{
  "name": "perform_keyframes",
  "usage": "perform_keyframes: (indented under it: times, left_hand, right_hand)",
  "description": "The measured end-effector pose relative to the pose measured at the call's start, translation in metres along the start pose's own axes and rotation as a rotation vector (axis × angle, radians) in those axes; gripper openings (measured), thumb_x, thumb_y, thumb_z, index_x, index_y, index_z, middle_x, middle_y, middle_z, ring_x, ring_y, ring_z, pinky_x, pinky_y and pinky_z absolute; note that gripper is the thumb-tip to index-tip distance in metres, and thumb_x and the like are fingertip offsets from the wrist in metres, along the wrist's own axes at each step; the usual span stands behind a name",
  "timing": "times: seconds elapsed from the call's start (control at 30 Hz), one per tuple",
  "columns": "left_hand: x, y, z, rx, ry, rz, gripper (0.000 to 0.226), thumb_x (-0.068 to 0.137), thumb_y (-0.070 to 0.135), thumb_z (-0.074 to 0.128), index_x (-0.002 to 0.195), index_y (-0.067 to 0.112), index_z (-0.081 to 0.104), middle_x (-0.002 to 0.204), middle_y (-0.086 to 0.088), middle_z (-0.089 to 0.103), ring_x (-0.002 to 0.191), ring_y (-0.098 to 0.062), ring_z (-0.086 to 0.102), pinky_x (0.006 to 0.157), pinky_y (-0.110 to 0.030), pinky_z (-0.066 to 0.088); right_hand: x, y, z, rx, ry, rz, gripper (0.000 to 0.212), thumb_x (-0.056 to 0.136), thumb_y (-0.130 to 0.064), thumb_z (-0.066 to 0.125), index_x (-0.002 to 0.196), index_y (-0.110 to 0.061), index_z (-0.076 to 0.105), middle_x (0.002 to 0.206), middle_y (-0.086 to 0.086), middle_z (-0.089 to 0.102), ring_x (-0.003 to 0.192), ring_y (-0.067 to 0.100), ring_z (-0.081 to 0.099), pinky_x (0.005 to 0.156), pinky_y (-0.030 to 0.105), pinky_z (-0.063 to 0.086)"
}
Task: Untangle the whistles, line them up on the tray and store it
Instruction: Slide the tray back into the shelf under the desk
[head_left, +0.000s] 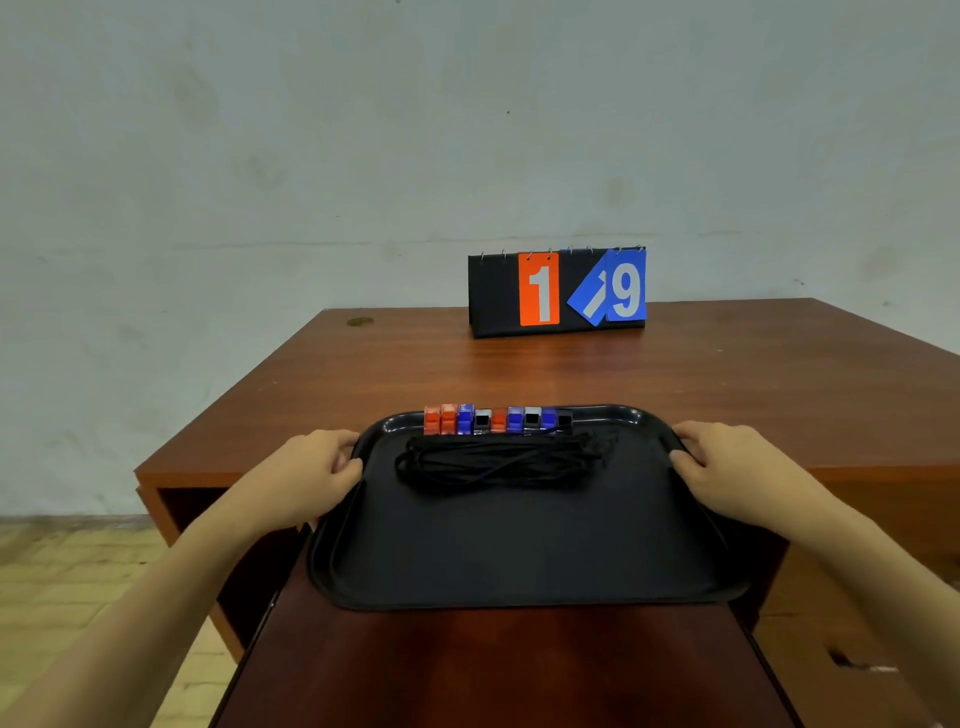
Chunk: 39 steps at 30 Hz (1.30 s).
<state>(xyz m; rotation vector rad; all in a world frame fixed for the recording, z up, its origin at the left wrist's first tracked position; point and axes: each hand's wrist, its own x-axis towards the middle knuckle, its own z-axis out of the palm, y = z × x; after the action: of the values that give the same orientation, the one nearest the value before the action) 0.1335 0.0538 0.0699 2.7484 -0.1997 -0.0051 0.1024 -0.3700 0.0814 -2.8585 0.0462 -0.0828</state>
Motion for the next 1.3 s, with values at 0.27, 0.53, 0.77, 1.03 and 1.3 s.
perform_keyframes:
  times: [0.27,0.53,0.77,1.03,1.3]
  left_hand:
    - [-0.061,-0.001,0.006,-0.035,-0.056,0.029,0.044,0.107,0.028,0.049,0.151,0.021,0.046,0.076,-0.007,0.075,0.062,-0.013,0.071,0.065,-0.032,0.063]
    - [-0.089,-0.014,0.027,-0.030,-0.127,0.017,0.050,0.107,0.030,0.047,0.156,0.024,0.038,0.080,-0.001,0.078,0.071,-0.010,0.074,0.074,-0.033,0.063]
    - [-0.095,-0.020,0.053,-0.064,-0.159,-0.037,0.053,0.108,0.030,0.047,0.158,0.018,0.034,0.084,0.001,0.078,0.059,-0.004,0.073,0.053,-0.015,0.055]
    - [-0.081,-0.037,0.081,-0.042,-0.085,-0.076,0.050,0.105,0.030,0.051,0.153,0.019,0.042,0.073,0.005,0.073,0.054,-0.003,0.069,0.054,-0.020,0.056]
    - [-0.070,-0.034,0.092,-0.154,-0.113,-0.129,0.033,0.104,0.025,0.053,0.136,0.021,0.044,0.073,-0.005,0.071,0.054,-0.017,0.071,0.050,-0.029,0.059]
  right_hand:
    - [-0.059,0.001,0.010,0.055,-0.089,-0.010,0.035,0.107,-0.029,0.046,0.139,-0.019,0.053,0.079,-0.006,0.070,0.063,0.010,0.067,0.048,0.019,0.047]
    - [-0.084,0.009,0.039,0.054,-0.092,-0.001,0.041,0.106,-0.030,0.048,0.144,-0.016,0.050,0.068,-0.005,0.067,0.057,0.006,0.064,0.045,0.016,0.042]
    - [-0.081,0.016,0.071,0.054,-0.088,0.002,0.051,0.106,-0.033,0.047,0.153,-0.015,0.041,0.072,-0.011,0.062,0.059,0.002,0.061,0.045,0.016,0.038]
    - [-0.067,0.023,0.104,0.058,-0.072,0.034,0.054,0.104,-0.037,0.051,0.153,-0.018,0.040,0.087,-0.006,0.069,0.065,0.007,0.067,0.052,0.019,0.047]
    - [-0.063,0.026,0.126,-0.013,0.070,0.038,0.047,0.102,-0.035,0.050,0.147,-0.021,0.046,0.084,-0.004,0.070,0.063,0.012,0.063,0.058,0.029,0.055]
